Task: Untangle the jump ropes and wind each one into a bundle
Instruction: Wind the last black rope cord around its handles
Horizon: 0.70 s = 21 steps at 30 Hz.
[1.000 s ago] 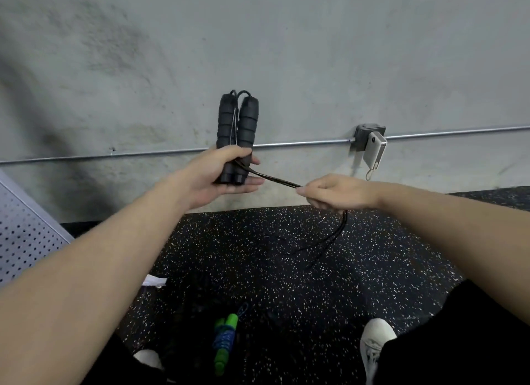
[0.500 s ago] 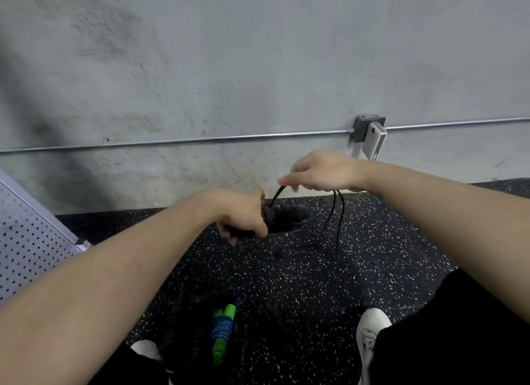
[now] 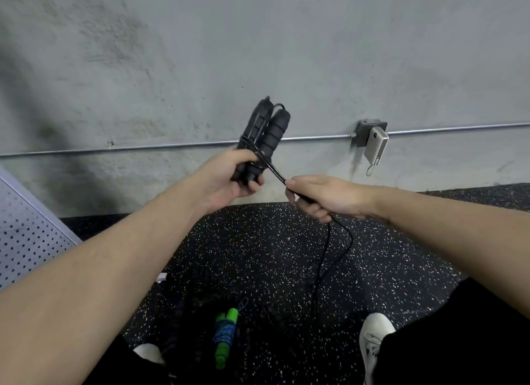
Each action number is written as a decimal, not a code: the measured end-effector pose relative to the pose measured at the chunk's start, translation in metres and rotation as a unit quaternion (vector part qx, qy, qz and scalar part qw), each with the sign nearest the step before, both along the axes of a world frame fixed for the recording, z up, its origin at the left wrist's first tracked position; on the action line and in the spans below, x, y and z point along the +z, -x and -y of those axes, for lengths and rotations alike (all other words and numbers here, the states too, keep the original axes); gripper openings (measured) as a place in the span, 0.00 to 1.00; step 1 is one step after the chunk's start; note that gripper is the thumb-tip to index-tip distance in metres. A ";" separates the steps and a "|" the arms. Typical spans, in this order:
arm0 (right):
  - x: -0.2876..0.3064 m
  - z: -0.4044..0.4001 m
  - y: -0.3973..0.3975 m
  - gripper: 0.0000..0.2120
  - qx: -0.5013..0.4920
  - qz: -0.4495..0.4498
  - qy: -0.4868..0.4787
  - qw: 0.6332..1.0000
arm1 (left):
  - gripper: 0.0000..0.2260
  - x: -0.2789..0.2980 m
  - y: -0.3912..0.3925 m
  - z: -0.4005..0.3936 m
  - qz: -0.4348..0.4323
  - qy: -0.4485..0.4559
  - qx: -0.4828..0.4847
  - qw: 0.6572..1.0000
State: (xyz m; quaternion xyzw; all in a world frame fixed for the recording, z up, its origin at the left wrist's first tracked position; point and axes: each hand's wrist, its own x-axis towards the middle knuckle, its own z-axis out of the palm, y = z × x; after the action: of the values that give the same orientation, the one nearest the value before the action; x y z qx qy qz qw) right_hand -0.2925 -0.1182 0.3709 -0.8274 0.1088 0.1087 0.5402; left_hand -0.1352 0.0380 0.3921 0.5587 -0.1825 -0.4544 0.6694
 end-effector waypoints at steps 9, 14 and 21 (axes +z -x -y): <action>-0.002 0.022 0.008 0.25 -0.043 0.034 0.199 0.978 | 0.20 0.003 -0.005 -0.025 0.018 -0.011 -0.234 0.972; 0.006 0.031 0.005 0.14 -0.024 0.013 0.222 0.975 | 0.16 -0.001 0.009 -0.013 0.255 -0.243 -0.390 0.851; 0.013 0.011 -0.010 0.14 -0.022 0.011 0.242 0.970 | 0.26 -0.025 0.018 0.010 0.415 -0.352 -0.374 0.751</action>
State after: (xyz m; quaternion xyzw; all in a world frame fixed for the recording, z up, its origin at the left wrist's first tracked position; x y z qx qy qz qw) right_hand -0.2823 -0.1296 0.3837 -0.9319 0.1442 0.0583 0.3275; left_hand -0.1533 0.0283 0.3667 0.7754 -0.4637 -0.4244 0.0602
